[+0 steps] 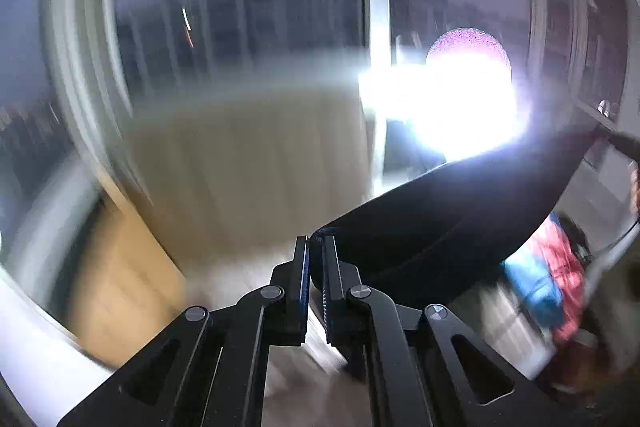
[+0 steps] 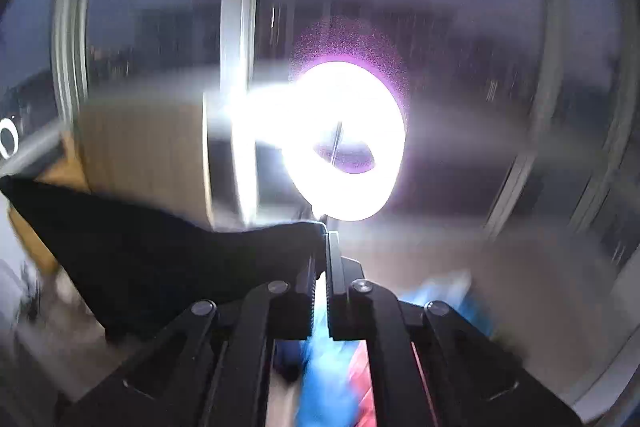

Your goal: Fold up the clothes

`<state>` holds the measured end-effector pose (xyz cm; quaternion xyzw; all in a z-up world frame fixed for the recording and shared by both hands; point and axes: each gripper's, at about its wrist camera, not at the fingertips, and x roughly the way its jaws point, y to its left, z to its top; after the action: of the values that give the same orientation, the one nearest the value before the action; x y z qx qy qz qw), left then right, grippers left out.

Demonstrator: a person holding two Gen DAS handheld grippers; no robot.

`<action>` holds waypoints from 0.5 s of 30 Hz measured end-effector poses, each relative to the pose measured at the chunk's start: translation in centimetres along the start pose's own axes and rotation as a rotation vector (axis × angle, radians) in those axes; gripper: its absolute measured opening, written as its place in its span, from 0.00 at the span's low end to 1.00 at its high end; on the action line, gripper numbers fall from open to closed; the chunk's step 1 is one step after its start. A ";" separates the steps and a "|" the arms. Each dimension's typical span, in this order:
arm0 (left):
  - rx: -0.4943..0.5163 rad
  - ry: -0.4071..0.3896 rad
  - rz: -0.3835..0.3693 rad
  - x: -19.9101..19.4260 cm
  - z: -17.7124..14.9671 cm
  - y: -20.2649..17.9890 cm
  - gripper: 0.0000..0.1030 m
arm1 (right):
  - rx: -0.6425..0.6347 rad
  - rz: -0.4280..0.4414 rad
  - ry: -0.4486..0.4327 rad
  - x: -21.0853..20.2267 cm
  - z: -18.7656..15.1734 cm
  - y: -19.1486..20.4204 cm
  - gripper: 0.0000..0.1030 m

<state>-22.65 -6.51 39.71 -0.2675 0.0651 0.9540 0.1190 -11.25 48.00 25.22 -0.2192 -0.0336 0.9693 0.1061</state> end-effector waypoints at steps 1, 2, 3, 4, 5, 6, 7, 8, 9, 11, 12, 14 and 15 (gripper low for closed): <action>-0.006 -0.055 0.015 -3.0 1.9 0.6 0.05 | -0.018 -0.009 -0.023 -1.6 0.8 0.0 0.03; -0.003 -0.095 0.026 -5.7 3.1 0.9 0.05 | -0.037 -0.019 -0.047 -3.2 1.5 -0.1 0.03; 0.004 -0.129 0.038 -8.2 4.1 1.1 0.05 | -0.055 -0.028 -0.070 -4.9 2.3 -0.1 0.04; 0.031 -0.144 0.057 -10.0 4.1 0.7 0.05 | -0.073 -0.038 -0.093 -6.5 3.1 -0.2 0.04; 0.056 -0.157 0.072 -11.5 4.0 0.3 0.05 | -0.091 -0.047 -0.117 -8.1 3.8 -0.2 0.04; 0.078 -0.159 0.070 -12.3 3.3 -0.3 0.05 | -0.110 -0.057 -0.140 -9.7 4.6 -0.2 0.04; 0.096 -0.157 0.071 -12.9 2.5 -0.8 0.05 | -0.116 -0.054 -0.139 -10.4 4.3 -0.2 0.04; 0.106 -0.142 0.073 -13.0 1.2 -1.3 0.05 | -0.121 -0.053 -0.123 -10.5 3.2 -0.1 0.04; 0.117 -0.117 0.059 -12.6 -0.5 -1.9 0.05 | -0.128 -0.056 -0.106 -10.5 1.9 0.0 0.04; 0.135 -0.052 0.024 -11.3 -4.6 -3.1 0.05 | -0.139 -0.062 -0.053 -10.2 -1.5 0.4 0.04; 0.144 -0.012 0.008 -10.4 -7.0 -3.8 0.05 | -0.134 -0.059 -0.019 -9.9 -3.8 0.4 0.04; 0.158 0.067 -0.029 -8.7 -12.0 -5.1 0.05 | -0.103 -0.035 0.048 -9.3 -8.4 0.3 0.04; 0.152 0.110 -0.055 -7.7 -14.8 -5.6 0.05 | -0.079 -0.024 0.084 -9.0 -10.9 0.3 0.04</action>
<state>-7.44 -5.42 30.86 -0.3113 0.1365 0.9265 0.1612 1.34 45.93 19.16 -0.2631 -0.0701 0.9559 0.1101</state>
